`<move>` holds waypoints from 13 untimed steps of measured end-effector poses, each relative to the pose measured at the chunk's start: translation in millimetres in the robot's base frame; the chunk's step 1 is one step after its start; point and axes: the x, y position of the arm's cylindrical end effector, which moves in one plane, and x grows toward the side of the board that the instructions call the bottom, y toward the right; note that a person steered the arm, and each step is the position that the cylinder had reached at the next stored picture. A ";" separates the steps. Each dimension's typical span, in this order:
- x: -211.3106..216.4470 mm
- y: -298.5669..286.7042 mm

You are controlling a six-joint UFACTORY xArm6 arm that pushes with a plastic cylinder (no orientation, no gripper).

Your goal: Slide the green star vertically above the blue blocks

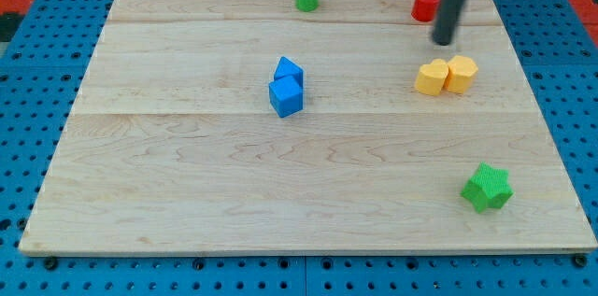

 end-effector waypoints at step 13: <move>193.4 -123.8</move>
